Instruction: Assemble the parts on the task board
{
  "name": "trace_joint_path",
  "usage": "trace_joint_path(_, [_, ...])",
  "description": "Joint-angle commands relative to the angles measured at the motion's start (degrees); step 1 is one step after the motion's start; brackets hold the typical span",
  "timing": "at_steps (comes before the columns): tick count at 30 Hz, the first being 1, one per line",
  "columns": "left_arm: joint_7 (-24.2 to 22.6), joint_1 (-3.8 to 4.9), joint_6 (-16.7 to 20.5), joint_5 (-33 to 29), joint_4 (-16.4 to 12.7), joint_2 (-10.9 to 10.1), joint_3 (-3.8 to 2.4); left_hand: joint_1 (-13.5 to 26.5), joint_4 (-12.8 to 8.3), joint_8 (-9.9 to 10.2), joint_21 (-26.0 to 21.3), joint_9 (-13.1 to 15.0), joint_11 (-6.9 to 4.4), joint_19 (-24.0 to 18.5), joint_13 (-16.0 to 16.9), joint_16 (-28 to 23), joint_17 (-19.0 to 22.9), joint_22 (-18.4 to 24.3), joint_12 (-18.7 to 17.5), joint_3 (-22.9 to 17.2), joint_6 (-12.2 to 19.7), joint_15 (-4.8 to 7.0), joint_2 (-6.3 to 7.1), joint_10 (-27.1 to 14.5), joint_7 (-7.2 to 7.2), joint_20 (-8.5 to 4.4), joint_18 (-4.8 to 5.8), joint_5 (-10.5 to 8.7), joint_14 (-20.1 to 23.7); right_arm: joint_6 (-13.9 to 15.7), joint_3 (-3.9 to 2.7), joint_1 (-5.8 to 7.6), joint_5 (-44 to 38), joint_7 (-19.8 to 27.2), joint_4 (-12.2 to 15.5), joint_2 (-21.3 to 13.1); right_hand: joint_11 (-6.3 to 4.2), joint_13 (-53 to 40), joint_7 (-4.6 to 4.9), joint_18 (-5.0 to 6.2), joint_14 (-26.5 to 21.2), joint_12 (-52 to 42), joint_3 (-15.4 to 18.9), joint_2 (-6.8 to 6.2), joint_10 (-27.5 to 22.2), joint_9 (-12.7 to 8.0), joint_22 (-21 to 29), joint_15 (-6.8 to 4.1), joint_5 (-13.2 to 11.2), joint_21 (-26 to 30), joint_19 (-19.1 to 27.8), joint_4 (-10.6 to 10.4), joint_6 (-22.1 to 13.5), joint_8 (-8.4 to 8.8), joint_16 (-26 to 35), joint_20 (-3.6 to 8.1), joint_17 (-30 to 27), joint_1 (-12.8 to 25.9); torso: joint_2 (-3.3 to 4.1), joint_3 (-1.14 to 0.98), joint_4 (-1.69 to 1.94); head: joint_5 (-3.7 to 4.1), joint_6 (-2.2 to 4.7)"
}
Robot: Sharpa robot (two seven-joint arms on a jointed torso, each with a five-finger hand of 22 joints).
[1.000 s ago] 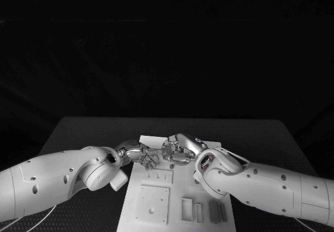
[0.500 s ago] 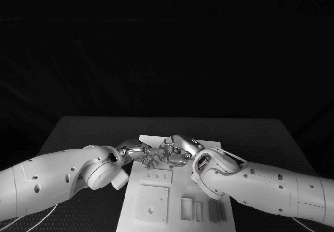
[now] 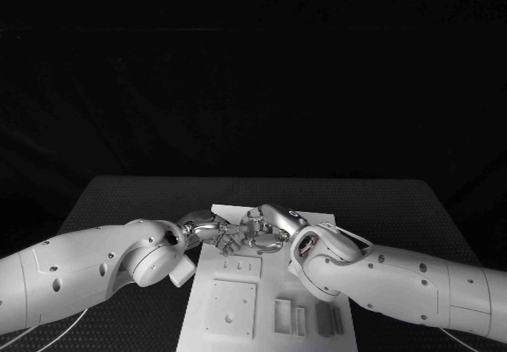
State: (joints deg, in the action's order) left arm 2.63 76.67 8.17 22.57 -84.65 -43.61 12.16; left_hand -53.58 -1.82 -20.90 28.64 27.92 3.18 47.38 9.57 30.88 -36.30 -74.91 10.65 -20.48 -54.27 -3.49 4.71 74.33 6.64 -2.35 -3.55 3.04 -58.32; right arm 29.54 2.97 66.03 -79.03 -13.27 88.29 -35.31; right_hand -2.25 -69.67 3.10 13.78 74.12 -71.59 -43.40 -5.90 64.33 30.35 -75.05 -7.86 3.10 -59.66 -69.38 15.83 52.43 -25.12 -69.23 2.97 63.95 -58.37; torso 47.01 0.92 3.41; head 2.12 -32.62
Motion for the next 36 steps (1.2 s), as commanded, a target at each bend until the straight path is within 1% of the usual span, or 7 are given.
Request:
trace_joint_path(1, [-0.8,0.12,-0.6,-0.1,-0.2,0.3,-0.08,-0.7,-0.9,0.3,0.4,0.0,0.00,-0.3,0.2,0.3,-0.1,-1.2,0.2,-0.1,-0.7,0.37,-1.02,0.4,0.01,-0.17,-0.89,-0.15,0.0,-1.2,0.09,-0.03,0.0,0.4,-0.1,0.4,-0.25,0.0,0.53,1.22,0.1,0.3,-0.1,-0.15,-0.2,0.0,-0.2,-0.47,-0.3,-0.2,-0.1,0.2,8.9,-0.15,0.3,0.12,0.0,0.1,-0.02,0.03,0.02,0.07,0.01])
trace_joint_path(10, [-0.5,0.13,-0.7,0.0,-0.2,0.5,-0.09,-3.8,-5.7,0.8,0.9,-0.2,-0.25,-0.3,1.0,0.4,-0.3,-1.0,0.2,-0.9,-1.9,0.49,-3.23,1.0,-0.24,-0.29,-0.58,0.22,-0.4,-1.6,0.25,-0.03,0.0,0.4,-0.4,0.7,-0.24,0.0,0.54,1.22,0.1,0.3,-0.2,-0.19,-0.2,0.0,-0.2,-0.46,-0.3,-0.2,-0.1,0.2,8.9,-0.16,0.3,0.11,0.0,0.1,0.01,0.05,0.04,0.11,-0.15])
trace_joint_path(14, [-0.5,0.14,-0.5,0.0,-0.2,0.5,-0.09,-4.7,-8.1,1.0,1.2,-0.3,-0.47,-0.2,1.4,0.5,-0.3,-1.0,0.2,-2.3,-2.6,0.56,-4.60,1.5,-0.42,-0.36,-0.41,1.37,-0.7,-1.9,0.30,-0.03,0.0,0.4,-0.5,0.8,-0.24,0.0,0.54,1.22,0.1,0.3,-0.2,-0.21,-0.2,0.0,-0.2,-0.46,-0.3,-0.2,-0.1,0.2,8.9,-0.16,0.3,0.10,0.0,0.1,-0.01,0.06,0.00,0.07,-0.19])
trace_joint_path(15, [-0.5,0.15,-0.5,0.0,-0.2,0.5,-0.09,-5.3,-8.4,1.1,1.3,-0.3,-0.55,0.0,1.6,0.5,-0.4,-0.9,0.2,-4.1,-3.0,0.60,-4.45,1.7,-0.51,-0.41,-0.36,0.35,-0.8,-2.0,0.31,-0.03,0.0,0.4,-0.5,0.8,-0.24,0.0,0.54,1.22,0.1,0.3,-0.2,-0.21,-0.2,0.0,-0.2,-0.46,-0.3,-0.2,-0.1,0.2,8.9,-0.16,0.3,0.10,0.0,0.1,0.00,0.06,-0.01,0.07,-0.19])
trace_joint_path(21, [-0.5,0.15,-0.4,0.1,-0.2,0.4,-0.09,-5.5,-9.3,1.3,1.8,-0.3,-0.79,0.2,2.1,0.8,-0.5,-1.0,0.2,-7.7,-3.9,0.71,-5.29,2.3,-0.77,-0.52,-0.17,0.37,-1.1,-2.3,0.33,-0.03,0.0,0.3,-0.7,0.7,-0.24,0.1,0.54,1.21,0.1,0.3,-0.3,-0.23,-0.2,0.0,-0.1,-0.45,-0.3,-0.2,-0.1,0.2,8.9,-0.16,0.3,0.09,0.0,0.1,-0.02,0.01,0.01,0.11,-0.17])
trace_joint_path(33, [-0.7,0.15,0.5,0.0,0.0,0.3,-0.08,-3.9,-10.4,1.2,2.4,0.0,-1.14,0.3,2.8,1.3,-1.0,-1.1,0.3,-9.6,-4.8,0.94,-7.54,3.0,-1.06,-0.76,0.03,0.40,-1.4,-2.7,0.42,-0.03,1.2,0.8,-0.7,0.5,-0.22,0.5,0.57,1.22,0.0,0.8,-0.4,-0.40,-0.8,0.0,-0.1,-0.43,-0.3,-0.2,0.0,0.2,8.8,-0.12,0.3,0.06,0.0,0.2,-0.01,-0.02,-0.02,0.04,-0.21])
trace_joint_path(36, [-0.7,0.15,0.6,-0.2,0.0,0.3,-0.08,-3.5,-10.7,1.2,2.6,0.1,-1.21,0.2,2.9,1.4,-1.1,-1.1,0.3,-11.1,-5.0,1.01,-7.49,3.1,-1.15,-0.84,0.05,-0.03,-1.5,-2.6,0.43,-0.03,1.4,1.1,-0.7,0.5,-0.14,1.2,0.66,1.22,0.0,1.6,-0.6,-0.74,-1.7,0.0,-0.1,-0.36,-0.3,-0.1,0.0,0.1,8.6,-0.01,0.4,-0.01,0.0,0.2,-0.03,0.01,-0.04,0.07,-0.28])
